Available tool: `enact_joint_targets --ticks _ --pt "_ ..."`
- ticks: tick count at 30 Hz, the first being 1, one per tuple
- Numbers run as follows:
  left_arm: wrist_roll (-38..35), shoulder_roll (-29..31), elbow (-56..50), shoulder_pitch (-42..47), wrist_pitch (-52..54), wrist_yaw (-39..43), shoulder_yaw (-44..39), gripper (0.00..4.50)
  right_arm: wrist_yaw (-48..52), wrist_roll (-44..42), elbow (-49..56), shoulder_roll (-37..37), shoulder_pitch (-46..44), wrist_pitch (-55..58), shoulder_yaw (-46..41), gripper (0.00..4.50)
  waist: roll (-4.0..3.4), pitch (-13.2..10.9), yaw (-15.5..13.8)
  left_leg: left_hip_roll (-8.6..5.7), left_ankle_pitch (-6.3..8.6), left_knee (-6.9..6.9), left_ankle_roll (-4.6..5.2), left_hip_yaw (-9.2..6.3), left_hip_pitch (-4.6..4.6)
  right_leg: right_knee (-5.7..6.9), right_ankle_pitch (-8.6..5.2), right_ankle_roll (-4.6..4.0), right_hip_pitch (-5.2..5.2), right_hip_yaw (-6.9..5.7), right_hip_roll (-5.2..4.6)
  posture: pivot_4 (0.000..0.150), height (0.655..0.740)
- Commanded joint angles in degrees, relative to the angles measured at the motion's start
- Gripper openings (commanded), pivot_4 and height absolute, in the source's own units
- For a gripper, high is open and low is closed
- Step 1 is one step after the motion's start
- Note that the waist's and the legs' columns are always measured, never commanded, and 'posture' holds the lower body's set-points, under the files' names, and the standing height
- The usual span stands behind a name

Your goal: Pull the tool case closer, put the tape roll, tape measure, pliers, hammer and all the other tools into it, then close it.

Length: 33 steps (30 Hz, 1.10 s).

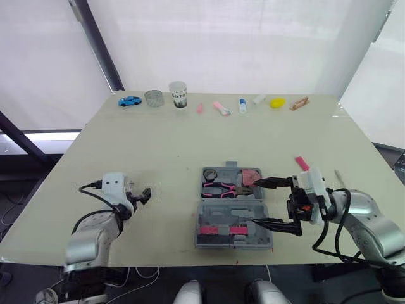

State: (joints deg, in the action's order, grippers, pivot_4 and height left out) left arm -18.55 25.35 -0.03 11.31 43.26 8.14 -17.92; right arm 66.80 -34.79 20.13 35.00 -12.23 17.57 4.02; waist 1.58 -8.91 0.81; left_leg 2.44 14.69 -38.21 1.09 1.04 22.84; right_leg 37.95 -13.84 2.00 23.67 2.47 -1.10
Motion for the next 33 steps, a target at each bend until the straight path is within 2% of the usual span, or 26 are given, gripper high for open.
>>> enact_joint_targets --ticks 1,3,4,5,6,7,8,15,20,32,33 --pt "1.2 -0.2 0.7 0.4 0.8 -1.8 -1.1 2.79 0.0 -1.3 1.9 0.6 -0.2 0.0 -1.7 4.5 0.0 0.0 0.0 0.0 0.0 0.0 0.0 -0.01 0.0 0.0 0.0 0.0 0.0 0.01 0.0 0.15 0.74" --pt "1.4 -0.2 0.7 -0.2 0.9 -2.6 -2.0 1.97 -0.1 -1.3 1.9 0.9 0.1 0.0 -1.9 4.5 0.01 0.0 -0.1 0.0 0.0 0.0 0.0 -0.03 0.0 0.0 0.0 0.0 0.0 -0.01 -0.01 0.15 0.74" --pt "1.1 -0.1 0.4 -0.7 1.5 -2.6 -2.4 1.75 -0.1 -1.4 2.0 1.1 0.3 0.0 -2.1 4.5 0.01 0.0 -0.1 0.0 0.0 0.0 0.0 -0.04 0.0 0.0 0.0 0.0 0.0 -0.01 -0.01 0.15 0.74" --pt "1.2 -0.1 -0.1 -1.5 1.6 -2.6 -2.6 1.12 -0.1 -1.4 2.0 1.1 0.5 -0.1 -2.2 4.5 0.01 0.0 -0.1 0.0 0.0 0.0 0.0 -0.05 0.0 0.0 0.0 0.0 0.0 0.0 -0.02 0.15 0.74" --pt "1.0 -0.1 -0.7 -2.2 1.6 -2.2 -2.7 0.87 -0.2 -1.2 1.9 1.1 0.6 -0.3 -2.2 4.5 0.01 0.0 0.0 0.0 0.0 0.0 0.0 -0.06 -0.01 0.01 0.0 0.0 0.0 0.0 -0.02 0.15 0.74" --pt "0.9 -0.2 -1.3 -2.8 1.5 -1.9 -2.9 0.31 -0.3 -1.2 1.8 1.1 0.6 -0.3 -2.2 4.5 0.01 0.0 0.0 0.0 0.0 0.0 0.0 -0.06 -0.01 0.0 0.0 0.0 0.0 0.01 -0.02 0.15 0.74" --pt "0.7 -0.3 -2.0 -3.3 1.2 -1.3 -2.9 0.05 -0.3 -1.1 1.7 1.1 0.6 -0.4 -2.2 4.5 0.01 0.0 0.0 0.0 0.0 0.0 0.0 -0.07 -0.01 0.0 0.0 0.0 0.0 0.01 -0.03 0.15 0.74" --pt "-1.6 -0.9 -9.8 -6.3 1.0 2.7 -1.8 0.04 0.2 -1.5 1.4 1.5 0.6 -0.1 -2.4 4.5 0.01 0.0 -0.1 -0.01 0.0 0.0 0.0 -0.1 -0.02 0.0 0.0 0.0 0.0 0.03 -0.08 0.15 0.74" --pt "-1.9 -1.5 -18.2 -9.7 3.6 4.1 3.1 0.04 2.3 -2.1 0.9 3.4 1.3 -0.4 -3.3 4.5 0.01 0.0 -0.2 -0.04 0.0 0.0 0.0 -0.13 -0.01 -0.01 0.0 0.0 0.0 0.01 -0.18 0.15 0.74" --pt "1.3 -2.4 -16.6 -9.2 4.7 2.8 7.8 0.04 1.5 -2.6 0.7 2.9 0.9 -0.9 -5.3 4.5 0.02 0.0 -0.1 -0.1 0.0 0.0 0.0 -0.08 -0.02 0.0 -0.01 0.01 -0.01 0.0 -0.12 0.15 0.74" --pt "1.3 -2.4 -16.2 -9.3 4.9 3.0 7.8 1.07 1.2 -2.5 0.7 2.7 0.9 -1.2 -5.5 4.5 0.02 0.0 -0.1 -0.1 0.0 0.0 0.0 -0.08 -0.02 -0.01 -0.01 0.01 -0.01 0.01 -0.12 0.15 0.74"
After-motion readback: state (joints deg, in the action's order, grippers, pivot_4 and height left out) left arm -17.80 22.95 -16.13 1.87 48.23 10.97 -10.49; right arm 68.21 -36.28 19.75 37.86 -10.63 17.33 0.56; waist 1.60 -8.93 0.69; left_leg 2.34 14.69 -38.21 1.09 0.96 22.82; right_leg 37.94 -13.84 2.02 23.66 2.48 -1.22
